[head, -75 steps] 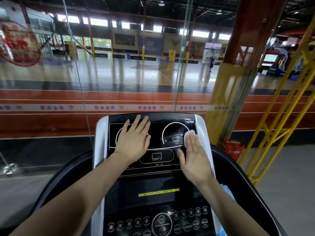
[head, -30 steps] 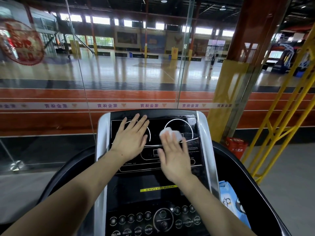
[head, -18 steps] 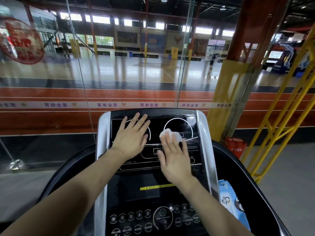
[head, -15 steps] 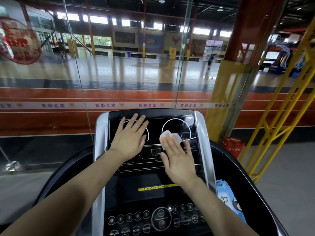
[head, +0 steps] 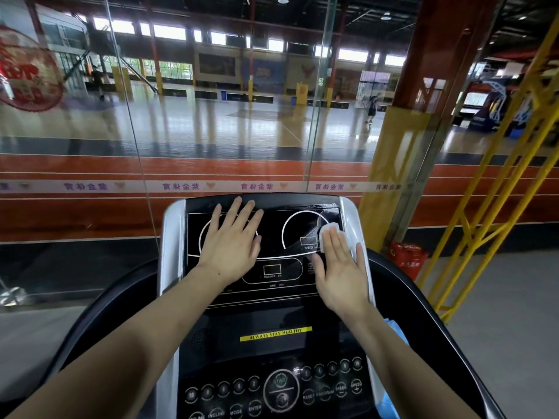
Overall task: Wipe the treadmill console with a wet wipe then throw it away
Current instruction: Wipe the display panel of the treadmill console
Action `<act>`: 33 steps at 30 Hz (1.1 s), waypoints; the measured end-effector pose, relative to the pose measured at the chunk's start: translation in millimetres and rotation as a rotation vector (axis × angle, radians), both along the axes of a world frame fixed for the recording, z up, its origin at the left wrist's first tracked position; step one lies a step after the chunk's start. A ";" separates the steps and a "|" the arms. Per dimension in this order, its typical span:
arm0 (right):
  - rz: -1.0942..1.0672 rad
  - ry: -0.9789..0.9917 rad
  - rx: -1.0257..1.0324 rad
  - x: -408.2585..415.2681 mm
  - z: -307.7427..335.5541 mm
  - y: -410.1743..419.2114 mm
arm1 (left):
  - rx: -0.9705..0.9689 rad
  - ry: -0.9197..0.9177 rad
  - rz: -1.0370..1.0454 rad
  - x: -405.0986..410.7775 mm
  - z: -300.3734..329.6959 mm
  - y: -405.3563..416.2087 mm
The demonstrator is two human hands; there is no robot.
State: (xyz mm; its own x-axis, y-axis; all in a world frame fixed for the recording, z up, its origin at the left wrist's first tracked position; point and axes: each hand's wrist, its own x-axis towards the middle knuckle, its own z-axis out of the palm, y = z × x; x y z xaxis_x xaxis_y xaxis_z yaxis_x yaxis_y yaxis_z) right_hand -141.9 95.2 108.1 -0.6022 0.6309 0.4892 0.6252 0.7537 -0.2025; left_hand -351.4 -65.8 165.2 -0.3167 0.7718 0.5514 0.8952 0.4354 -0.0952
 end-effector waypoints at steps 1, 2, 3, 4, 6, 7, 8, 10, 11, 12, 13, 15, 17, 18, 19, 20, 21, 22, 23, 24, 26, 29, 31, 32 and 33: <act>-0.003 -0.003 0.011 -5.8 6.8 5.5 | 0.000 -0.003 0.004 -0.8 2.1 0.7; -0.008 -0.005 0.017 -13.0 14.3 11.1 | -0.002 -0.005 0.012 -1.9 3.7 1.3; -0.013 0.001 0.001 -20.5 21.5 15.9 | -0.002 -0.006 0.017 -2.8 4.6 1.5; -0.021 0.019 -0.032 -27.2 27.1 17.9 | -0.004 -0.006 0.016 -3.4 4.5 1.2; -0.034 0.072 -0.082 -40.3 33.1 10.0 | -0.013 -0.004 0.006 -4.1 3.9 -0.9; -0.013 0.080 -0.068 -46.6 33.4 0.0 | -0.018 0.001 0.002 -4.3 3.4 -2.3; 0.031 0.064 -0.033 -53.6 31.6 -11.4 | -0.021 0.006 0.000 -4.8 3.0 -3.2; 0.125 0.001 0.035 -62.9 26.0 -26.1 | -0.026 0.009 -0.006 -4.7 3.8 -4.5; 0.150 -0.027 0.055 -62.9 25.7 -26.4 | -0.029 0.007 -0.009 -5.0 4.4 -4.9; 0.155 -0.044 0.071 -59.1 26.7 -21.3 | -0.029 0.007 -0.010 -5.8 5.0 -5.2; 0.143 -0.052 0.088 -51.3 27.8 -11.7 | -0.030 0.005 -0.010 -6.8 5.6 -5.5; 0.077 -0.053 0.071 -31.3 28.0 11.6 | -0.031 -0.012 -0.010 -8.4 5.4 -8.8; 0.007 -0.040 0.008 -22.0 27.3 23.5 | -0.026 -0.027 -0.001 -10.2 2.5 -16.6; -0.015 -0.023 -0.018 -25.1 26.8 21.5 | -0.026 -0.029 0.010 -10.8 0.5 -22.3; -0.020 0.002 -0.039 -32.6 27.5 14.0 | -0.024 -0.029 0.025 -11.5 -2.2 -28.9; -0.005 0.019 -0.055 -42.9 28.6 2.7 | -0.017 -0.032 0.039 -12.1 -5.0 -36.4; 0.033 0.023 -0.061 -53.9 28.9 -10.8 | -0.009 -0.033 0.050 -12.9 -7.8 -44.8; 0.088 0.013 -0.054 -65.0 28.5 -24.9 | -0.004 -0.030 0.063 -14.1 -10.2 -53.6; 0.152 -0.005 -0.036 -74.9 27.9 -38.9 | -0.002 -0.021 0.081 -16.1 -12.2 -63.0; 0.209 -0.025 -0.013 -84.5 27.5 -51.8 | 0.001 -0.011 0.102 -18.6 -13.6 -72.2; 0.292 -0.073 0.044 -101.6 27.8 -72.2 | 0.015 -0.001 0.136 -25.0 -16.6 -89.1; 0.426 -0.171 0.134 -117.0 24.1 -96.3 | 0.032 -0.030 0.173 -35.8 -26.2 -110.8; 0.518 -0.224 0.195 -114.8 15.9 -106.4 | 0.023 -0.051 0.197 -40.8 -34.9 -122.5; 0.554 -0.249 0.223 -112.6 13.9 -107.1 | 0.013 -0.052 0.205 -42.0 -38.9 -127.1; 0.577 -0.278 0.247 -112.5 15.6 -104.8 | 0.004 -0.048 0.208 -42.1 -41.6 -131.1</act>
State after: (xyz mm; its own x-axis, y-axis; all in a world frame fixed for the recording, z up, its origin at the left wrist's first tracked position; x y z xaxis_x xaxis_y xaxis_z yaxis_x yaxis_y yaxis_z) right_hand -254.4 -9.6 123.7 -0.9325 0.0610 0.3559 0.1135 0.9852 0.1285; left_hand -393.5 -197.0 123.6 -0.4947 0.6849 0.5350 0.7896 0.6113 -0.0524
